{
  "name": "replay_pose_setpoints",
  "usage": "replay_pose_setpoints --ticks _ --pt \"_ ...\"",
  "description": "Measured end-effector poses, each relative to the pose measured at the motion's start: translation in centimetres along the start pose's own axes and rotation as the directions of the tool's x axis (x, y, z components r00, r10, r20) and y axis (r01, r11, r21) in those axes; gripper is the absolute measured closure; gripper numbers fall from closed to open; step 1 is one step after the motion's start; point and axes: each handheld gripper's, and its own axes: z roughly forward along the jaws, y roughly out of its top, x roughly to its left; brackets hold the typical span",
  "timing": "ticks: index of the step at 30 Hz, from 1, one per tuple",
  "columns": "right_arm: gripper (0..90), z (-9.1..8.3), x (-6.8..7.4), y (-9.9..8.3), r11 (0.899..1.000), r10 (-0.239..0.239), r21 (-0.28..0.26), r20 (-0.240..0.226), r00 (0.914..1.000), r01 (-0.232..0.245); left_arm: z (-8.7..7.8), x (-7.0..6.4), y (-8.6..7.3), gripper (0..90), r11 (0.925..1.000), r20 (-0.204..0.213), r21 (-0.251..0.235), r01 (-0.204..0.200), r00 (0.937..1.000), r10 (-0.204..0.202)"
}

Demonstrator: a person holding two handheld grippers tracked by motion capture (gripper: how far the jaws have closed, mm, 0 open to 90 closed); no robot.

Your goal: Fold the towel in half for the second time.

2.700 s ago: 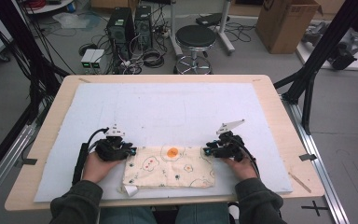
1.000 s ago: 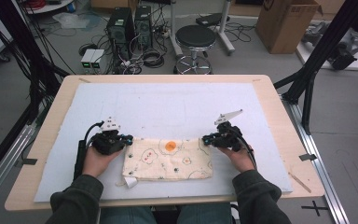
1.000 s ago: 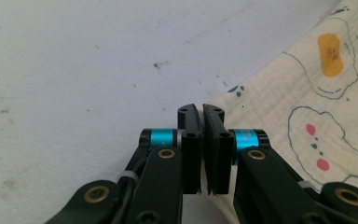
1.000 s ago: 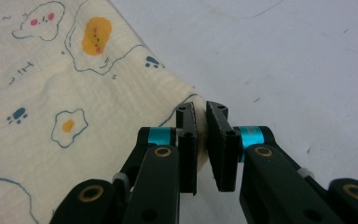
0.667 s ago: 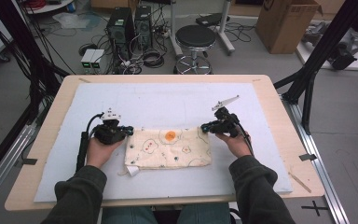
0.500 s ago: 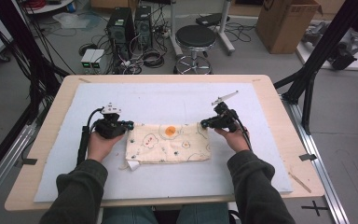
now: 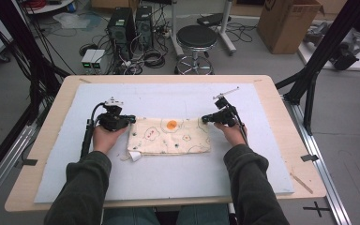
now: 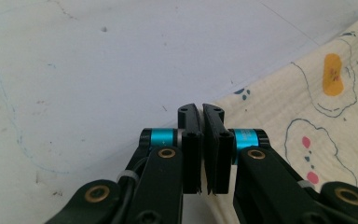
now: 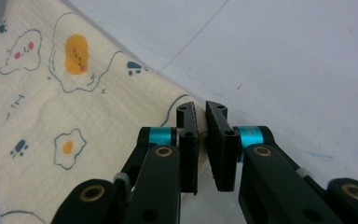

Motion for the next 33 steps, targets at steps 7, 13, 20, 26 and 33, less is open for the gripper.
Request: replay_pose_setpoints --ticks 7,13,20,26,33 --pt "83.5 -0.3 0.0 0.0 1.0 0.007 -0.026 -0.013 0.9999 -0.007 -0.2 0.1 0.0 85.9 0.9999 0.002 -0.01 0.006 1.0 -0.006" --pt "83.6 -1.0 0.4 0.1 0.999 -0.002 -0.051 -0.023 0.9997 0.0 -0.6 0.0 0.0 85.9 0.9998 0.012 -0.02 -0.006 0.9999 0.007" --pt "83.6 -1.3 0.7 -0.3 0.999 0.008 -0.053 -0.023 0.9997 -0.01 -0.7 -0.9 -0.5 85.7 0.9996 0.032 -0.005 -0.028 0.9991 0.028" --pt "83.6 -1.4 0.9 -0.4 0.997 0.006 -0.07 -0.028 0.9996 -0.008 -1.2 -0.7 -0.9 85.8 0.9994 0.031 -0.033 -0.001 0.9995 0.002" --pt "83.5 -1.8 1.5 -0.4 0.996 -0.016 -0.092 -0.046 0.9988 0.012 -2.3 -0.8 -1.1 85.8 0.9986 0.038 -0.044 -0.027 0.9988 0.029"
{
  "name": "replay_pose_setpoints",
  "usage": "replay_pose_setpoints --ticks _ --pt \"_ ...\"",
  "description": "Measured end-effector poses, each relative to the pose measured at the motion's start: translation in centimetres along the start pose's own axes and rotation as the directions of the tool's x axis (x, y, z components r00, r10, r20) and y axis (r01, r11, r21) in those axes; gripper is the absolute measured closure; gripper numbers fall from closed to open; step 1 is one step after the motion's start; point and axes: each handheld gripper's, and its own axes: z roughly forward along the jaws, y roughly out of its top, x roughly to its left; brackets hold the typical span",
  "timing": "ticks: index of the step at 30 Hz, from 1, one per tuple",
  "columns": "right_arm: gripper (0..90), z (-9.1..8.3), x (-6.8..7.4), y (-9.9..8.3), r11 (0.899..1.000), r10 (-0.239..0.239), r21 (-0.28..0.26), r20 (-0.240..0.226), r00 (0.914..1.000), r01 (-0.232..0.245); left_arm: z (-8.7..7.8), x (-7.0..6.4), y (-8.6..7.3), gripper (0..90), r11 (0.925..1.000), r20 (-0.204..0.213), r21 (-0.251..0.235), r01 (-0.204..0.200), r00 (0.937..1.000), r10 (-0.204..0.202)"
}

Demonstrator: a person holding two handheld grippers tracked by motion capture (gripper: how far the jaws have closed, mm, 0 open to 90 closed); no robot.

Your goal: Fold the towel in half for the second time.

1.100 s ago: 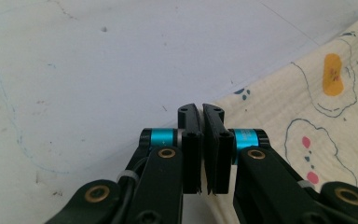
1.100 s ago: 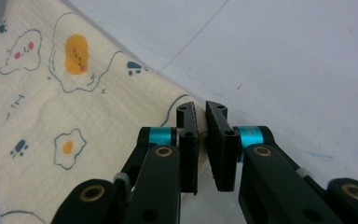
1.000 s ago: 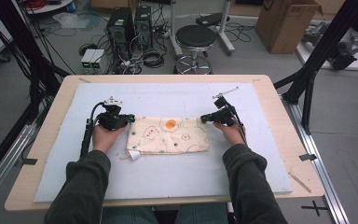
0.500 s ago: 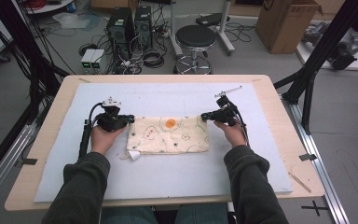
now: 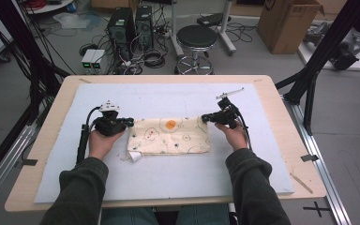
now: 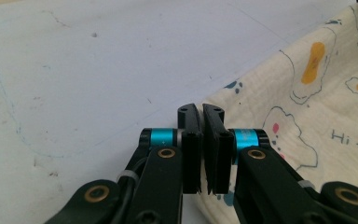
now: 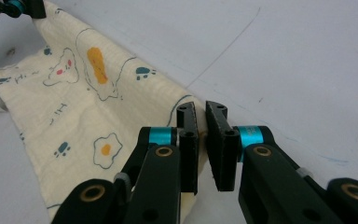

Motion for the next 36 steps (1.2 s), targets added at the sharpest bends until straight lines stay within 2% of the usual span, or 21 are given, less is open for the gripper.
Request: replay_pose_setpoints --ticks 7,9,22,29,36 --pt "83.6 -0.4 0.4 -0.2 1.0 -0.008 -0.004 -0.011 0.9999 0.007 -0.7 -0.6 -0.4 85.8 0.9994 0.01 -0.017 -0.028 0.9995 0.029" --pt "83.6 -0.5 0.5 -0.4 1.0 -0.002 -0.009 -0.015 0.9999 0.002 -0.8 -0.7 -0.6 85.7 0.9994 0.014 -0.024 -0.024 0.9996 0.024" --pt "83.6 -1.2 1.5 -0.4 0.999 -0.04 -0.014 -0.039 0.9984 0.04 -2.1 -1.6 -0.8 85.7 0.997 0.028 -0.047 -0.062 0.9976 0.063" --pt "83.6 -1.8 2.1 -0.6 0.998 -0.057 -0.014 -0.048 0.9972 0.056 -2.5 -2.1 -0.8 85.7 0.995 0.032 -0.039 -0.092 0.9952 0.093" --pt "83.5 -2.0 2.5 -0.6 0.998 -0.064 -0.001 -0.051 0.9967 0.064 -3.0 -2.2 -1.3 85.7 0.9947 0.031 -0.057 -0.085 0.9957 0.087"
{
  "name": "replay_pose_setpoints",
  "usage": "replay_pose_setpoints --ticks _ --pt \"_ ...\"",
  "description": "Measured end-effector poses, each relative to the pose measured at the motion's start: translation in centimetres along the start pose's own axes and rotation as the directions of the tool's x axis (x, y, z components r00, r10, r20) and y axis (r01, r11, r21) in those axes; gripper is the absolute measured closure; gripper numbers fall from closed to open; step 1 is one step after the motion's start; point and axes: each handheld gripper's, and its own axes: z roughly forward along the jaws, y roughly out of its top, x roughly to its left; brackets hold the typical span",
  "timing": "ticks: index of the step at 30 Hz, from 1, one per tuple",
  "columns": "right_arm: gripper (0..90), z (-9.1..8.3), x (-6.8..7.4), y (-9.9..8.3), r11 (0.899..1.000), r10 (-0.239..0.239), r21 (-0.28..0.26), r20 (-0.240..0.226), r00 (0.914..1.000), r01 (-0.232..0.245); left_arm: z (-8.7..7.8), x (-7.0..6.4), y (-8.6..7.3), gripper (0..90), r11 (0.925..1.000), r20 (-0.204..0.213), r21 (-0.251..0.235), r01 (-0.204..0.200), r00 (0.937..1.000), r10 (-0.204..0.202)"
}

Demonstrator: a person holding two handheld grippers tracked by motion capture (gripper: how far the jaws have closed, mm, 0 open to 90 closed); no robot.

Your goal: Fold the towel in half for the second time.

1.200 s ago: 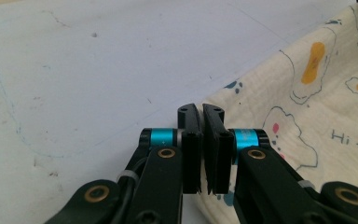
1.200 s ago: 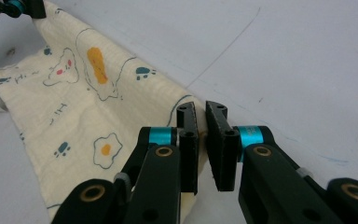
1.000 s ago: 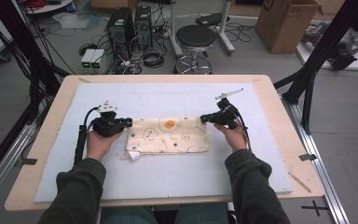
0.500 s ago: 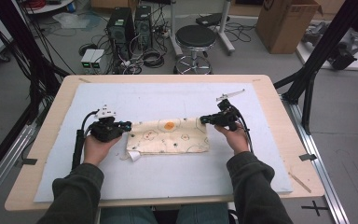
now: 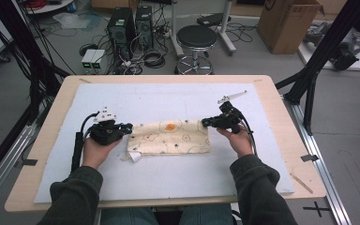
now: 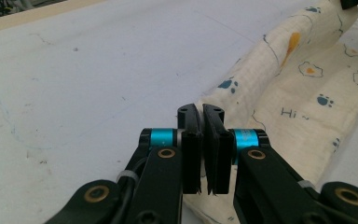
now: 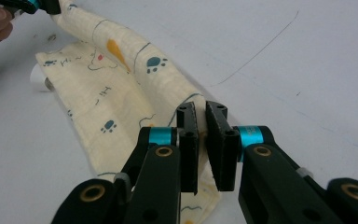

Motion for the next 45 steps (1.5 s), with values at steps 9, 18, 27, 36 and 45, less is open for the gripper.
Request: replay_pose_setpoints --ticks 9,18,27,36,45 --pt "83.6 -0.3 0.5 -0.1 1.0 -0.015 0.007 -0.009 0.9998 0.015 -0.6 -0.1 -0.6 85.7 1.0 0.007 -0.01 0.001 1.0 -0.001" --pt "83.5 -0.8 0.9 -1.5 1.0 -0.015 -0.001 -0.018 0.9997 0.015 -0.8 -0.6 -0.6 85.7 0.9998 0.021 -0.018 -0.012 0.9997 0.012" --pt "83.5 -1.1 1.4 -2.1 0.999 -0.034 -0.023 -0.033 0.9989 0.033 -1.3 -0.9 -0.9 85.6 0.9995 0.023 -0.012 -0.031 0.9993 0.031" --pt "83.5 -1.4 1.7 -2.9 0.999 -0.029 -0.028 -0.056 0.998 0.028 -1.4 -1.4 -2.0 85.5 0.9993 0.039 -0.004 -0.036 0.9986 0.036" --pt "83.5 -1.4 2.1 -3.3 0.999 -0.039 -0.025 -0.058 0.9976 0.037 -1.7 -1.9 -2.3 85.4 0.9986 0.046 -0.005 -0.053 0.9975 0.054"
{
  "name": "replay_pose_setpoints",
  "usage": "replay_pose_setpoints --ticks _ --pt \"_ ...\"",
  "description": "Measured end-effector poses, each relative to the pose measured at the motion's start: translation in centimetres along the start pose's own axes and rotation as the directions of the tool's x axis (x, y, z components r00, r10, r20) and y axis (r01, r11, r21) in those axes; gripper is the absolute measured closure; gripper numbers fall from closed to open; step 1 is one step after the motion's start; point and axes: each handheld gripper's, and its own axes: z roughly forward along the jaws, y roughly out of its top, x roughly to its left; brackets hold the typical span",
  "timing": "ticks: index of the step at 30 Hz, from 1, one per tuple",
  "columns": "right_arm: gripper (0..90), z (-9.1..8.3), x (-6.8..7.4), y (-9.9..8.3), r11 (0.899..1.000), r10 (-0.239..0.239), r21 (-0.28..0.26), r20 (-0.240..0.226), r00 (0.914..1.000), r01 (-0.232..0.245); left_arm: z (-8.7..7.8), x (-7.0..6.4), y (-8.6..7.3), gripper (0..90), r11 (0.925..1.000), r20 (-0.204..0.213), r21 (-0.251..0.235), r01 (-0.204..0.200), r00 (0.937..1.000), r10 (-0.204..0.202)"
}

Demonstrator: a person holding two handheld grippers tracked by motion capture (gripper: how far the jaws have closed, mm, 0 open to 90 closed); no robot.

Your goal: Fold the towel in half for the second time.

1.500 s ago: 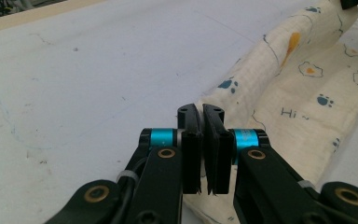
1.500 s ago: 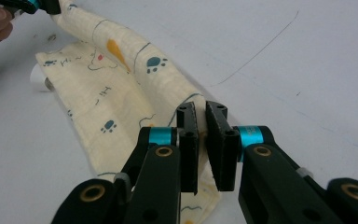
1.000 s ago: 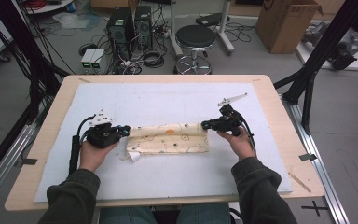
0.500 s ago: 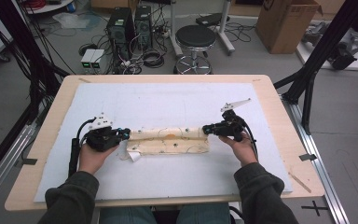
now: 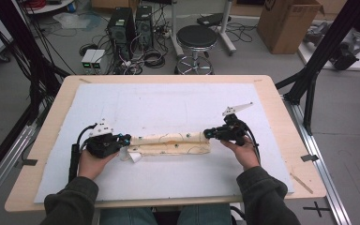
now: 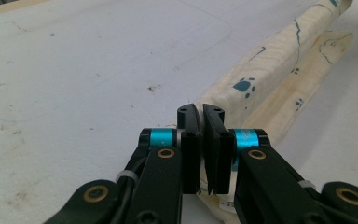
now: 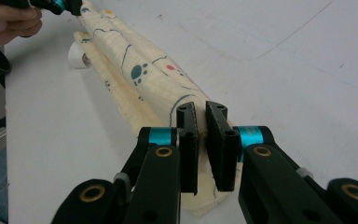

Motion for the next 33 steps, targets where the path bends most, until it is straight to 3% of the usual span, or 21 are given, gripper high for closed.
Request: replay_pose_setpoints --ticks 20,30,33 --pt "83.4 0.4 0.3 -1.8 1.0 0.018 0.019 -0.003 0.9998 -0.018 0.3 -0.9 -0.2 85.1 0.9977 0.006 0.05 -0.045 0.999 0.044" --pt "83.3 0.6 0.4 -2.4 1.0 0.017 0.022 0.004 0.9999 -0.017 0.4 -1.3 -0.3 85.0 0.9932 0.005 0.084 -0.08 0.9968 0.08" --pt "83.4 0.8 0.4 -2.6 1.0 0.008 0.02 0.01 0.9999 -0.008 0.3 -1.3 -0.8 85.0 0.9948 -0.001 0.077 -0.067 0.9977 0.068"
